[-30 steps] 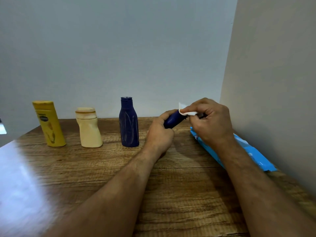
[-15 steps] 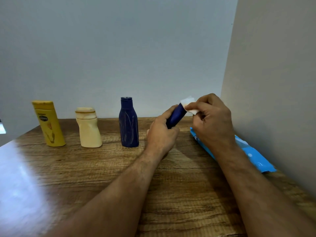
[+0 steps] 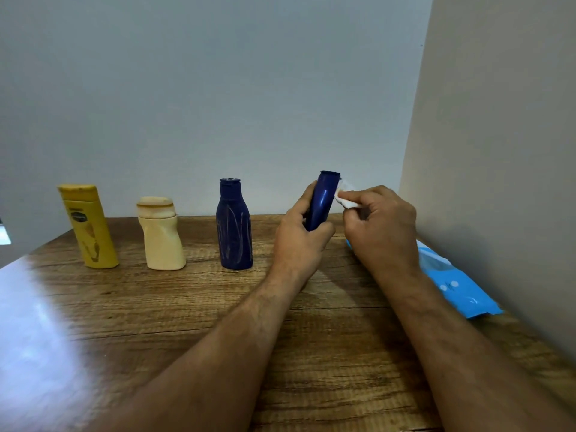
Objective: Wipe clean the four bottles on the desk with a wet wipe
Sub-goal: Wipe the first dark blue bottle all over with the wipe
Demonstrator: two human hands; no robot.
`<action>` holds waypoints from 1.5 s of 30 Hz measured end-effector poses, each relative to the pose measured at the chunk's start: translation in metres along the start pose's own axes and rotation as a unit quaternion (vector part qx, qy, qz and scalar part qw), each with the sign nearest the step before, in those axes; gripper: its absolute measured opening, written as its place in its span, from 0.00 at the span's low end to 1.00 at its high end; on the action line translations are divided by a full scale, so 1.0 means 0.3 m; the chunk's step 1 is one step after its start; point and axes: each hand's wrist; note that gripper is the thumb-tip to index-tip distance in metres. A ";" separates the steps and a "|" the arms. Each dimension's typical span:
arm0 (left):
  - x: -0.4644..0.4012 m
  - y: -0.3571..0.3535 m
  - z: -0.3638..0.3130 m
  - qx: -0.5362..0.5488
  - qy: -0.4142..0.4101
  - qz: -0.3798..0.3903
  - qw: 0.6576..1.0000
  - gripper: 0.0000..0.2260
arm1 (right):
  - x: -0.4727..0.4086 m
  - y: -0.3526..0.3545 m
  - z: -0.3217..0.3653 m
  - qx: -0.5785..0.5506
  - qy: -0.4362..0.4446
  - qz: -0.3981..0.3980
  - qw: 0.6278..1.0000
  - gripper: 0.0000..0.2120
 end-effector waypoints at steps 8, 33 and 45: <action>-0.014 0.044 -0.017 0.152 0.105 0.029 0.982 0.16 | -0.005 0.002 -0.012 -0.148 -0.140 0.119 0.972 0.05; 0.000 0.038 -0.056 0.238 0.175 0.037 0.955 0.15 | -0.014 -0.012 -0.033 -0.200 -0.225 0.070 0.951 0.07; -0.003 0.034 -0.024 0.078 0.086 0.046 0.992 0.15 | -0.004 -0.003 0.025 -0.181 -0.099 0.048 0.977 0.06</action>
Point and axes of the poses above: each hand's wrist, its own x-axis away from the middle knuckle, its own y-axis out of the back of the hand, z = x × y, and after that the axes turned 2 degrees about y, right-handed
